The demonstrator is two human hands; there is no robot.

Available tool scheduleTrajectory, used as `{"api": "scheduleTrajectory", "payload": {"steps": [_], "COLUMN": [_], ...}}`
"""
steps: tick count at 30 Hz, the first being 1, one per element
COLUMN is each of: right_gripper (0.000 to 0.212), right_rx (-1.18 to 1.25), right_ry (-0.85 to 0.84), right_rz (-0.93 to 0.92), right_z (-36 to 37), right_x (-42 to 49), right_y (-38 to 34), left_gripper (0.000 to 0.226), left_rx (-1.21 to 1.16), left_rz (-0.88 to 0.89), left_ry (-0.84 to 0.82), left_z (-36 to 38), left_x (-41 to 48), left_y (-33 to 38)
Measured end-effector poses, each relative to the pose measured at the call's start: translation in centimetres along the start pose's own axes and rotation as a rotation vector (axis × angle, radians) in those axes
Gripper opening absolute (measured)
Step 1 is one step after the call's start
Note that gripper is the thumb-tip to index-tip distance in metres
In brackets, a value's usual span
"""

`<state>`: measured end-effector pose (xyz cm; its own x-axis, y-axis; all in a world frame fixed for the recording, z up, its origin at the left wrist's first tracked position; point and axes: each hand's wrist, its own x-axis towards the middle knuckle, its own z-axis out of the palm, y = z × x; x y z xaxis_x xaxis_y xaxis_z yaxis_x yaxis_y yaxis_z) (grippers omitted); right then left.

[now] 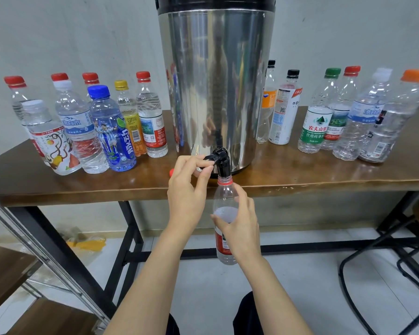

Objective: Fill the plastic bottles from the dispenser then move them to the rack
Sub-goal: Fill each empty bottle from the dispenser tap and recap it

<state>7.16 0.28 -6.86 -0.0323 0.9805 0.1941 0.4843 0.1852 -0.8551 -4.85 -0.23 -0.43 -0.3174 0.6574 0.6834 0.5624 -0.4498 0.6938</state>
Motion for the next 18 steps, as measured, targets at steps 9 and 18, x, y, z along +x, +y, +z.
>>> {"api": "scheduleTrajectory", "payload": {"steps": [9,18], "right_gripper": [0.087,0.087], "right_rx": [0.008,0.007], "right_ry": [-0.002,-0.009], "right_rz": [0.0,0.003], "right_z": [0.01,-0.01], "right_x": [0.0,0.12], "right_y": [0.01,-0.03], "left_gripper": [0.008,0.01], "left_rx": [0.006,-0.008], "left_rz": [-0.001,-0.01], "left_ry": [-0.006,-0.001], "left_z": [-0.04,0.03], "left_x": [-0.01,-0.01], "left_y": [-0.05,-0.06]}}
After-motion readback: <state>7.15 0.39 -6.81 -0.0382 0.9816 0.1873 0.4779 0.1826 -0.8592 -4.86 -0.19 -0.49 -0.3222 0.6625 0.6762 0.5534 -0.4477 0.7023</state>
